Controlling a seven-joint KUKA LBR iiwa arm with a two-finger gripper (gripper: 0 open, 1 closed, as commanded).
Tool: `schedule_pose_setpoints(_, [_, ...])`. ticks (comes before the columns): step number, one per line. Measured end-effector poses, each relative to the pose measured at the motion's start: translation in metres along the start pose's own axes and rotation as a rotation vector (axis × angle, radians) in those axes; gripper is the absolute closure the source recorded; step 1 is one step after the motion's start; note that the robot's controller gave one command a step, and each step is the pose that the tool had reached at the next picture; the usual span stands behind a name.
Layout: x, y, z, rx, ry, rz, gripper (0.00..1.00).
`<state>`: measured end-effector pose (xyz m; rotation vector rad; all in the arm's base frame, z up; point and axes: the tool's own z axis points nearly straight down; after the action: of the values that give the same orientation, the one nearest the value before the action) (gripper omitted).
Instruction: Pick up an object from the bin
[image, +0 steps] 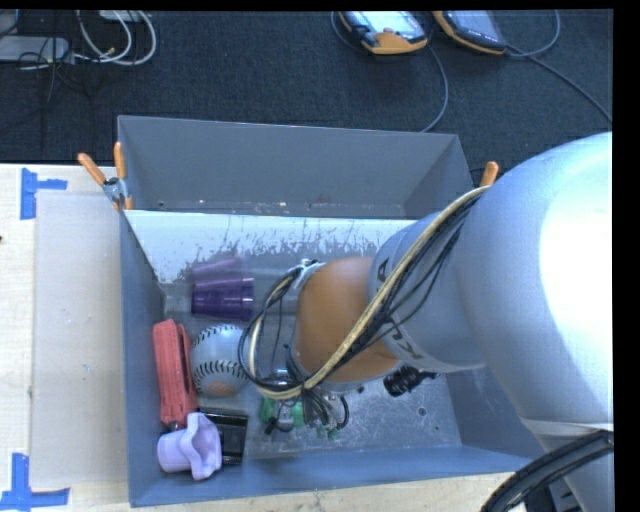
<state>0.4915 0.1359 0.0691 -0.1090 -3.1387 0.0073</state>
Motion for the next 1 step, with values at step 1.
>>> schedule_pose_setpoints(1, [0.0000, -0.0001, 0.0000, 0.000, 0.000, 0.002, 1.00])
